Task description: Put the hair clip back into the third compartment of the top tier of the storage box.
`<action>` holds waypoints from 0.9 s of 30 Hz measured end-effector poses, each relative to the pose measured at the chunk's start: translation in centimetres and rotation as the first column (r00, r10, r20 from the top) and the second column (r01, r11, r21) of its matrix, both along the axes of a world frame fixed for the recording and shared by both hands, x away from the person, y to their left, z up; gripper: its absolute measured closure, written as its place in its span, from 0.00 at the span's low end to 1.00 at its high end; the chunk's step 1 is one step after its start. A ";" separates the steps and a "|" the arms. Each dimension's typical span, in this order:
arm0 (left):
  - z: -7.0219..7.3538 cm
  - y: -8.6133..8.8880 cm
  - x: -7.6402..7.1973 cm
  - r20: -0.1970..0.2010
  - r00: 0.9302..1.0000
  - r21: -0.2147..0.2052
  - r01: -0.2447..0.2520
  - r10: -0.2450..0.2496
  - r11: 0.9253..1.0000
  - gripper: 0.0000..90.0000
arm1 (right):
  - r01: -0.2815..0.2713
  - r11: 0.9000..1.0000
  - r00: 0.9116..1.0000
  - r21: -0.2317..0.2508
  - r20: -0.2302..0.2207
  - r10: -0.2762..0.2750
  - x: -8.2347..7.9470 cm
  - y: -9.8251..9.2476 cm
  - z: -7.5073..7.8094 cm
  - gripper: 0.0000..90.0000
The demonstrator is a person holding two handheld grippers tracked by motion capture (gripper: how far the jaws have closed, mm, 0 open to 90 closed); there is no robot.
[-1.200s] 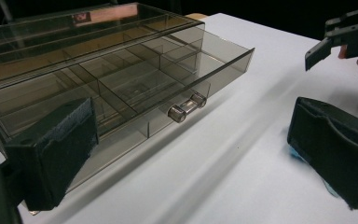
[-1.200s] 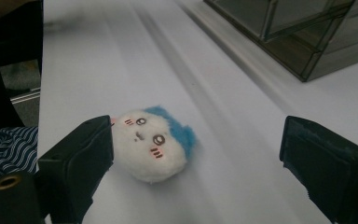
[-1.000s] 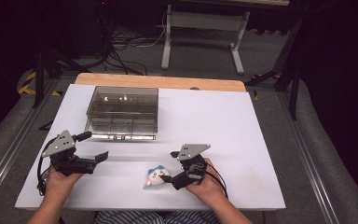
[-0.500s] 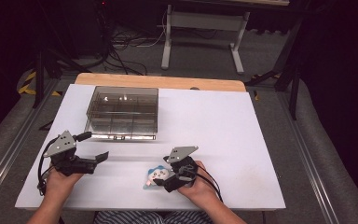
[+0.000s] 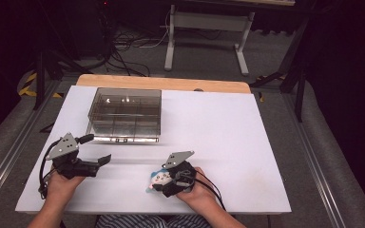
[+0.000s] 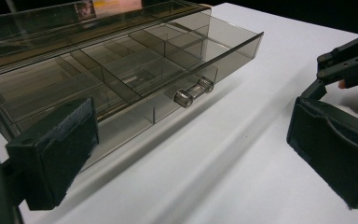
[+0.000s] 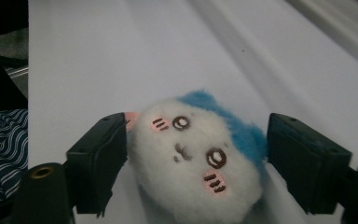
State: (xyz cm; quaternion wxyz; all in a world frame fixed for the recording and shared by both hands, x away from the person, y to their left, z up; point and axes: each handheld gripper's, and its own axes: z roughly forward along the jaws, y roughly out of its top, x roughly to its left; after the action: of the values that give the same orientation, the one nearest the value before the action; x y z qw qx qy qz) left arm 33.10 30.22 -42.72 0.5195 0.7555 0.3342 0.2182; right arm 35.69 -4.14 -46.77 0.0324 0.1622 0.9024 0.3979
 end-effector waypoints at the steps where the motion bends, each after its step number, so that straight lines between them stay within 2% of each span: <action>1: 0.0 0.0 0.0 0.004 1.000 0.004 0.002 -0.002 1.000 0.04 | 0.001 1.000 1.000 -0.004 -0.003 -0.001 0.0 0.1 -0.1 0.31; 7: 0.0 0.1 0.0 0.002 1.000 0.005 0.002 -0.002 1.000 0.04 | 0.004 1.000 1.000 0.002 0.013 -0.004 -0.2 -0.1 0.3 0.38; 27: 0.0 0.0 0.1 0.006 1.000 0.001 0.001 -0.001 1.000 0.04 | 0.030 0.998 0.998 0.058 0.052 -0.033 0.2 -1.6 2.3 0.39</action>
State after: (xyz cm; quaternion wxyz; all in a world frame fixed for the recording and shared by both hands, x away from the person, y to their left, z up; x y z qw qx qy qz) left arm 33.17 30.26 -42.69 0.5205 0.7552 0.3321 0.2204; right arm 35.92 -5.76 -44.50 0.0581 0.1668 0.8867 0.4273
